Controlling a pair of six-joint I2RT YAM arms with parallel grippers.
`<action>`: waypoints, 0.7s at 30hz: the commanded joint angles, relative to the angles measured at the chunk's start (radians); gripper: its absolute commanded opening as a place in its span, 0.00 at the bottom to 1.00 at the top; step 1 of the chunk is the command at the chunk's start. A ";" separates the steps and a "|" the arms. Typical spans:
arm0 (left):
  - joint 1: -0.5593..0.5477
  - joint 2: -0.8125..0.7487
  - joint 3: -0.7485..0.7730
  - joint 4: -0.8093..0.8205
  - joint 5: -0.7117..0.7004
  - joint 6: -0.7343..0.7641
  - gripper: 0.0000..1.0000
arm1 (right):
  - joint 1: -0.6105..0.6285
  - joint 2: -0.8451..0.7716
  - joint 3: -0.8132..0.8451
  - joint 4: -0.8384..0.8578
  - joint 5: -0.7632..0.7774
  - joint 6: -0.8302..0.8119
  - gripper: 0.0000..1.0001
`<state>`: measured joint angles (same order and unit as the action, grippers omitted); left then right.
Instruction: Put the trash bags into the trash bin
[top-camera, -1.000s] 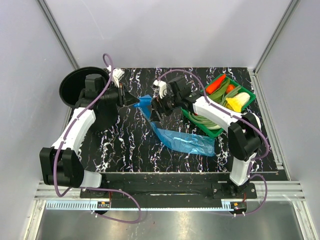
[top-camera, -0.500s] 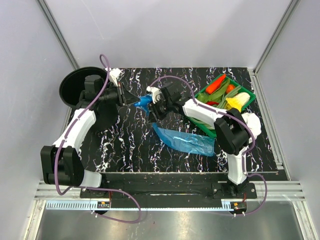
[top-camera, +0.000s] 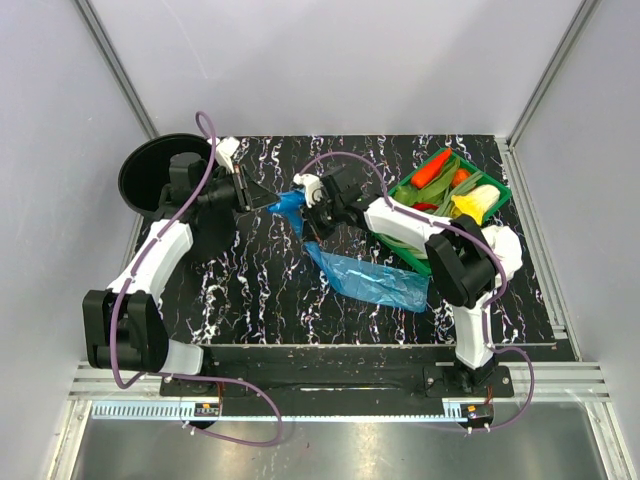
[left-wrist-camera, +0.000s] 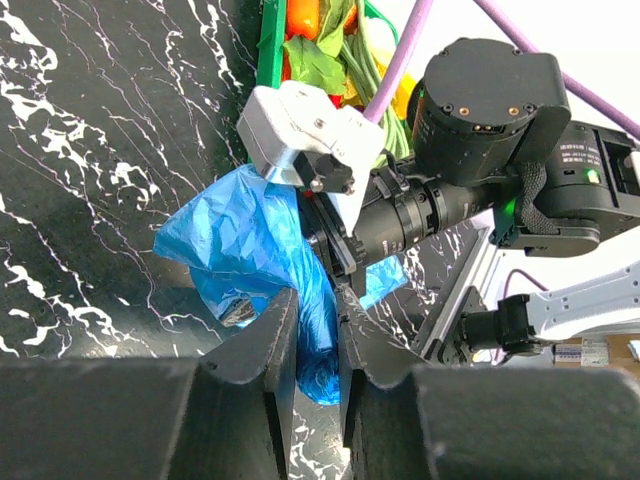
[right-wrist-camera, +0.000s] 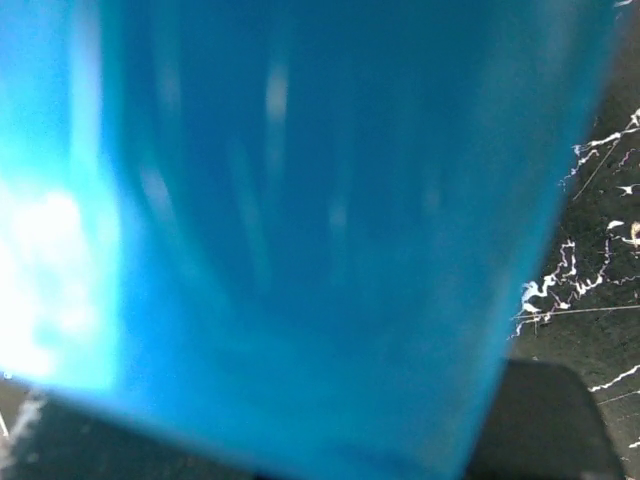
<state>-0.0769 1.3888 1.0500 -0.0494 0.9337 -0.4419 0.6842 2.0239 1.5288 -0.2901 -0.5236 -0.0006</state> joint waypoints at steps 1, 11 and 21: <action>-0.017 -0.051 0.015 0.123 0.024 -0.084 0.00 | 0.037 -0.001 -0.048 0.012 0.089 -0.042 0.00; -0.014 -0.034 0.054 0.120 -0.018 -0.109 0.00 | 0.087 -0.019 -0.197 0.085 0.264 -0.142 0.00; 0.052 -0.034 0.099 0.088 -0.093 -0.103 0.00 | 0.089 -0.096 -0.348 0.178 0.392 -0.222 0.00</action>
<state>-0.0761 1.3907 1.0447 -0.1184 0.8722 -0.5095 0.7605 1.9381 1.2541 -0.0208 -0.2485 -0.1345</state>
